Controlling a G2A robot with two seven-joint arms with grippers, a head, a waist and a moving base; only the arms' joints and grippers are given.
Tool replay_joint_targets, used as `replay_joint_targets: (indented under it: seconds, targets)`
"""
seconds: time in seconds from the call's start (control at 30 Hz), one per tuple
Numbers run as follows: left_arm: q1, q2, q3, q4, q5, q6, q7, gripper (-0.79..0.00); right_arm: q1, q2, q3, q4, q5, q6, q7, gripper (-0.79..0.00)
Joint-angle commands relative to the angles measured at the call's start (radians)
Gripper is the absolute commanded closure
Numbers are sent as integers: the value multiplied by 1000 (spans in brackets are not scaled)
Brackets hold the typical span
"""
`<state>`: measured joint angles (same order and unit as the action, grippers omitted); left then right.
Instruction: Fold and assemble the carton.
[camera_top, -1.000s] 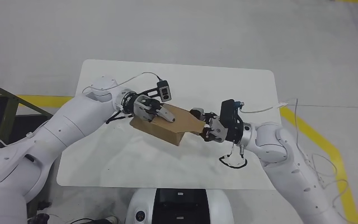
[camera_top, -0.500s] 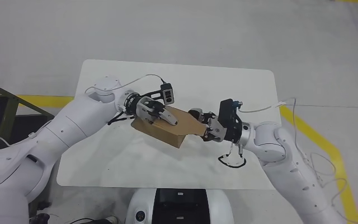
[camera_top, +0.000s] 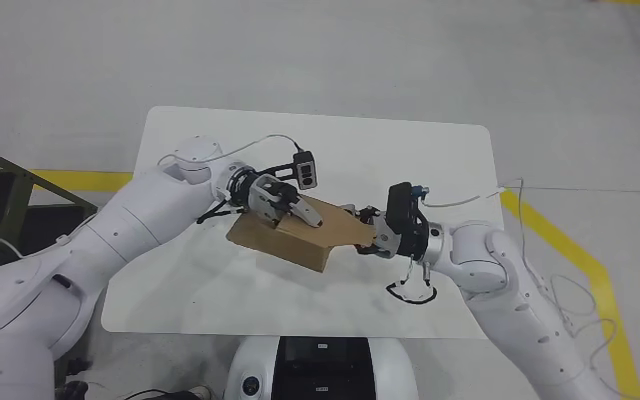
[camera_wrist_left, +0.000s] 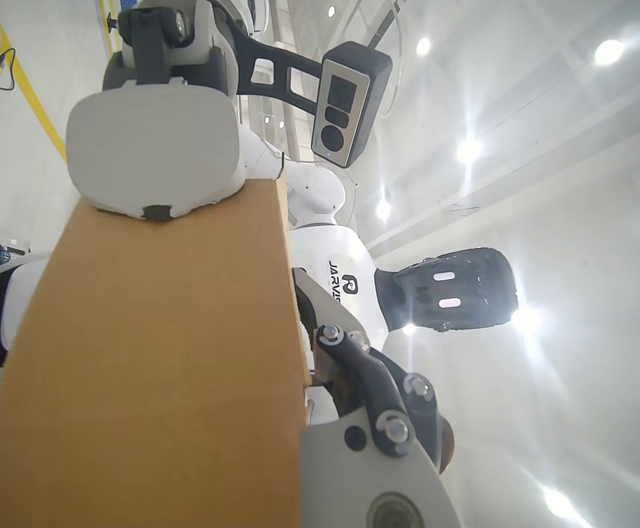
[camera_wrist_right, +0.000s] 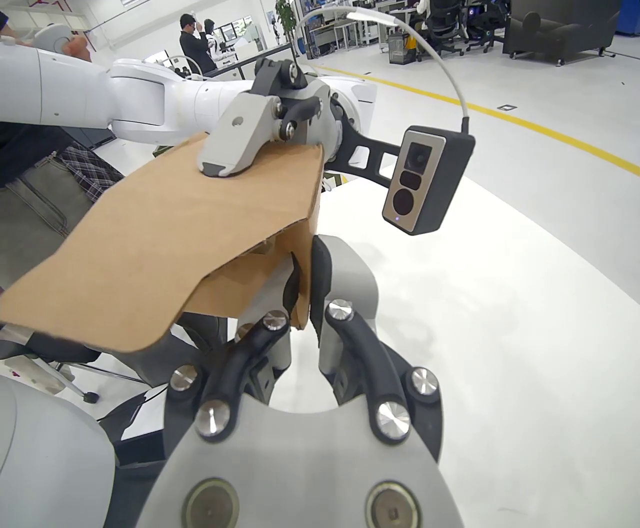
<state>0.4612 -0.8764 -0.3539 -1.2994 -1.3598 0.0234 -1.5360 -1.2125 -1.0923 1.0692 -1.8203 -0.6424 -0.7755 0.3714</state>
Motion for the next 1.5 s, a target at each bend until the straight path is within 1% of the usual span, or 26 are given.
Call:
replay_joint_targets:
  seconds: [0.0,0.17,0.4,0.57,0.77,0.8,0.83,0.87,0.9,1.1,1.23,1.4,1.47]
  targets:
    - [0,-2,0,6,0,-5,0,0,-2,1,6,-2,-3,3,-3,0]
    - [10,5,-11,25,-5,-15,0,0,-13,5,32,-6,-14,11,-10,0]
    - [36,26,-35,10,-9,-19,0,0,-28,12,66,-14,-47,19,-17,0]
    - [55,39,-55,1,-10,-21,0,0,-34,14,73,-19,-61,10,-21,0]
    - [67,45,-73,-3,-11,-27,0,0,-40,15,70,-27,-81,10,-32,0]
    - [68,46,-76,-3,-9,-29,0,0,-40,15,71,-29,-87,14,-36,-289]
    - [70,46,-78,-2,-8,-29,0,0,-41,15,72,-30,-93,18,-41,-613]
    - [72,47,-81,-2,-8,-31,0,0,-43,15,74,-32,-99,23,-46,-776]
    - [74,47,-85,3,-8,-37,0,0,-45,15,77,-33,-103,28,-52,-785]
    - [82,52,-112,33,11,-79,0,0,-74,21,115,-62,-133,57,-65,-785]
    - [81,54,-126,64,63,-109,0,0,-118,29,152,-117,-128,77,-37,-785]
    - [70,53,-150,120,164,-159,1,0,-184,39,191,-204,-41,124,25,-785]
    - [61,50,-157,122,226,-171,24,0,-205,41,192,-239,14,151,65,-785]
